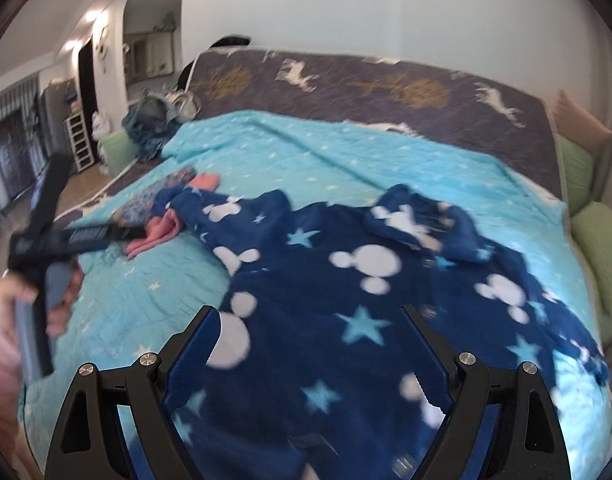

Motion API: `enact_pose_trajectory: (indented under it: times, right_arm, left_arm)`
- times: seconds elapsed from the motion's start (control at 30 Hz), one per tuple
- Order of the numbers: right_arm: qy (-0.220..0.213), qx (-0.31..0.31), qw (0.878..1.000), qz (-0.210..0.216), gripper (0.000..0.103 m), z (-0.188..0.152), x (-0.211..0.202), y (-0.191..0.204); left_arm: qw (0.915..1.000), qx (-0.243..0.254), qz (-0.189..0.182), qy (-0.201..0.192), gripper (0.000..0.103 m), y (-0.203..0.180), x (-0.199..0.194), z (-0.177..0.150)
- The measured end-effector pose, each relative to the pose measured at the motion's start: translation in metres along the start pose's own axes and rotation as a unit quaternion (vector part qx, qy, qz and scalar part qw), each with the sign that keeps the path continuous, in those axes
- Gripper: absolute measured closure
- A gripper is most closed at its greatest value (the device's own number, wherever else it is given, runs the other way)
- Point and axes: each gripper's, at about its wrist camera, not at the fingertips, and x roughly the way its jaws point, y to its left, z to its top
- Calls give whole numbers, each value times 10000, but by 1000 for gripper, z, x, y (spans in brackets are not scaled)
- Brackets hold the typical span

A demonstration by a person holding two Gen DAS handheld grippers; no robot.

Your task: Fold small clothes

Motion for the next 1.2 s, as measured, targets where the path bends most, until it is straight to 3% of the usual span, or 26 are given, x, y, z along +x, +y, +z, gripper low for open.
enact_pose_trajectory:
  times: [0.13, 0.27, 0.4, 0.57, 0.67, 0.73, 0.83, 0.87, 0.9, 0.93, 0.97, 1.0, 1.07, 1.2]
  right_arm:
    - [359, -424, 9981, 265, 13, 19, 53, 27]
    - [559, -1151, 9902, 554, 26, 42, 109, 71]
    - [682, -1580, 9818, 796, 28, 60, 156, 111]
    - [817, -1325, 9824, 1028, 28, 75, 201, 131]
    - [883, -976, 9849, 1124, 31, 83, 219, 129]
    - [902, -809, 9863, 1118, 32, 87, 228, 127]
    - [924, -719, 9868, 1116, 34, 90, 237, 125]
    - [961, -708, 9864, 1127, 43, 89, 241, 126]
    - [1028, -695, 9854, 1164, 60, 89, 245, 127]
    - [1103, -691, 9842, 1200, 69, 90, 250, 128]
    - [1197, -679, 9826, 1246, 86, 90, 254, 128]
    - [1236, -643, 9821, 1264, 90, 92, 256, 127]
    - [1210, -418, 9810, 1459, 91, 96, 255, 118]
    - [940, 363, 9766, 1902, 92, 112, 231, 83]
  left_arm:
    - [9992, -405, -50, 54, 1, 13, 31, 22]
    - [9969, -786, -23, 20, 1, 40, 40, 38]
    - [9924, -1189, 318, -37, 1, 79, 50, 58]
    - [9796, -1996, 89, 208, 7, 123, 77, 68]
    - [9716, -2328, -181, 377, 8, 130, 93, 70]
    - [9696, -2391, -173, 487, 10, 129, 105, 71]
    - [9670, -2465, -345, 542, 38, 123, 118, 73]
    - [9662, -2476, -477, 530, 62, 121, 119, 75]
    - [9639, -2512, -685, 551, 78, 118, 120, 76]
    - [9629, -2545, -713, 540, 83, 117, 118, 79]
    - [9639, -2527, -667, 502, 89, 115, 116, 81]
    - [9678, -2419, -559, 408, 90, 110, 108, 86]
    - [9741, -2200, -467, 240, 91, 101, 93, 95]
    - [9832, -1664, -721, -209, 91, 55, 47, 125]
